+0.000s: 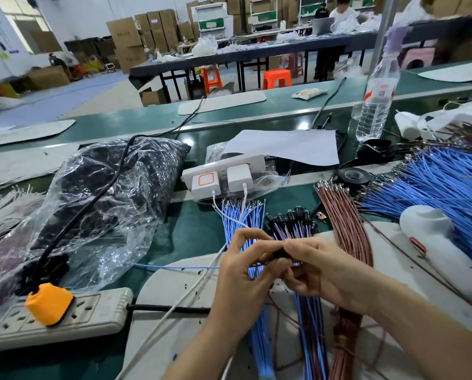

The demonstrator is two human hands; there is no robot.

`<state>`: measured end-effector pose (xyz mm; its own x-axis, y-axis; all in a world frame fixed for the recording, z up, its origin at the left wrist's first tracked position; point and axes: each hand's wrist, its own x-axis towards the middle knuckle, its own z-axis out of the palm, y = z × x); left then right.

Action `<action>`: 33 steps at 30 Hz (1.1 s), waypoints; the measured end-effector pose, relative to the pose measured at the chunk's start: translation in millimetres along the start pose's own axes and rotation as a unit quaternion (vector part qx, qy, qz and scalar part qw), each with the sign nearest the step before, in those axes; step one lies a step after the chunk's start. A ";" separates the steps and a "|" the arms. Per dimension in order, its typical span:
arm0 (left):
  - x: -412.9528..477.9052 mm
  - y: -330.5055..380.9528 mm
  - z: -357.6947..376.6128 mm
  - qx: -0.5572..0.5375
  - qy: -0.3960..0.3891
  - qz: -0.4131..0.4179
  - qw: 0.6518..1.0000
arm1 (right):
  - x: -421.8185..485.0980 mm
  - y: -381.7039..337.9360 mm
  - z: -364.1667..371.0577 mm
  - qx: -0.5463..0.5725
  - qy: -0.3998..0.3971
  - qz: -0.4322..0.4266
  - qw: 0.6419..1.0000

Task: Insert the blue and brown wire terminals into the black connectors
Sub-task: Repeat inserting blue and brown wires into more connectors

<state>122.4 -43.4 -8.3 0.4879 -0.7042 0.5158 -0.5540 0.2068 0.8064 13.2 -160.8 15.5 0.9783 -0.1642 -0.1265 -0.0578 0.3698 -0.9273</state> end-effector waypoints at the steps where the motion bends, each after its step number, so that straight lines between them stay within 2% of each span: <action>1: 0.1 -0.5 0.2 -0.004 -0.004 0.000 1.000 | 0.2 0.1 -0.5 -0.005 -0.001 -0.004 1.000; 9: -0.9 -2.5 0.0 -0.055 -0.012 -0.042 0.998 | 5.0 7.3 -2.6 0.038 0.004 -0.028 0.999; 12: 2.4 -0.9 -2.5 -0.073 -0.014 -0.070 0.995 | 3.8 1.0 -9.7 0.099 0.020 -0.053 0.993; 14: 4.3 -0.9 -7.0 -0.029 -0.024 -0.056 0.998 | 3.7 -8.3 -22.7 0.175 0.071 -0.096 0.977; 16: 4.2 2.3 -8.6 0.023 -0.056 -0.052 0.997 | 4.0 -17.6 -38.5 0.226 0.162 -0.140 0.950; 18: 3.7 11.3 -9.7 0.028 -0.098 -0.087 0.991 | 7.2 -22.0 -54.5 0.234 0.262 -0.159 0.923; 22: -0.1 43.6 -19.2 0.068 -0.218 -0.162 0.960 | 8.8 -22.3 -79.5 0.271 0.357 -0.205 0.870; 24: -4.9 65.2 -27.0 0.129 -0.319 -0.163 0.925 | 7.8 -22.6 -86.5 0.249 0.400 -0.220 0.854; 26: -11.2 85.7 -29.1 0.202 -0.432 -0.140 0.867 | 7.4 -23.6 -89.2 0.209 0.424 -0.224 0.852; 28: -18.5 97.9 -25.4 0.256 -0.518 -0.167 0.799 | 9.8 -23.5 -82.1 0.146 0.413 -0.202 0.876; 29: -22.6 101.0 -23.2 0.257 -0.546 -0.179 0.777 | 12.5 -20.8 -76.1 0.101 0.396 -0.186 0.894; 31: -31.1 106.5 -18.4 0.237 -0.575 -0.181 0.761 | 17.3 -11.1 -61.3 -0.022 0.349 -0.158 0.923; 32: -31.5 108.6 -16.7 0.262 -0.574 -0.168 0.757 | 18.3 -5.8 -53.3 -0.092 0.327 -0.143 0.930; 33: -28.4 107.5 -16.2 0.298 -0.547 -0.148 0.768 | 18.6 -0.7 -46.2 -0.162 0.313 -0.131 0.927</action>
<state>59.9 9.9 68.5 -0.0264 -0.8776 -0.4786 -0.8972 -0.1903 0.3985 22.3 -206.4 -2.5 0.6664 -0.7449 0.0317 0.0090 -0.0345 -0.9994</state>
